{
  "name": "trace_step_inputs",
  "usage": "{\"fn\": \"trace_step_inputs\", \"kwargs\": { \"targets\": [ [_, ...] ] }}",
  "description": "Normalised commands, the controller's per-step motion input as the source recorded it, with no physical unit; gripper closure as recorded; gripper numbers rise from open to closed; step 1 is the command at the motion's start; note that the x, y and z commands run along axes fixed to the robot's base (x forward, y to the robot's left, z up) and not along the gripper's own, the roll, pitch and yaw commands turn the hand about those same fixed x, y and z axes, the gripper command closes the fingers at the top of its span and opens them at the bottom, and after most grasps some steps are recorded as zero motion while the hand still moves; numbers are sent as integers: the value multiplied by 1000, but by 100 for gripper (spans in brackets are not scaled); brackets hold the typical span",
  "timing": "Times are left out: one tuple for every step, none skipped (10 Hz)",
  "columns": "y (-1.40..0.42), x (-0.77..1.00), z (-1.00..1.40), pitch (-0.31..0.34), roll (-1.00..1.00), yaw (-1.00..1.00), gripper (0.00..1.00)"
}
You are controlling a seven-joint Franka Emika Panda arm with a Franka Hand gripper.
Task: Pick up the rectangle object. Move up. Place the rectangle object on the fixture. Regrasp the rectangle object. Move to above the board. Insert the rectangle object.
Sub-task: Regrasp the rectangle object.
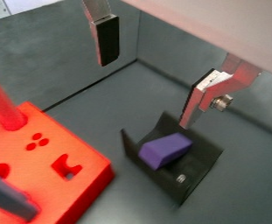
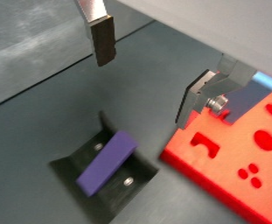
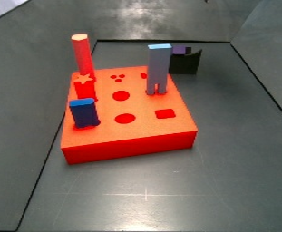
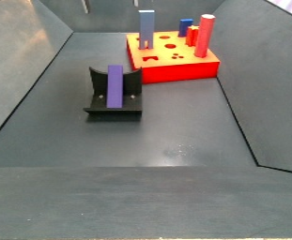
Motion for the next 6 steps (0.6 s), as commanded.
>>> {"fn": "trace_step_inputs", "kwargs": {
  "targets": [
    [-18,-20,3,-3,1000,27,0],
    [-16,-16,4,-1,1000,29,0],
    [-19,-12,4,1,1000,30,0],
    [-20,9,3,10,1000,32,0],
    [-22,18,-3,14,1000,34,0],
    [-22,32,-7,26,1000,37,0]
  ]
}}
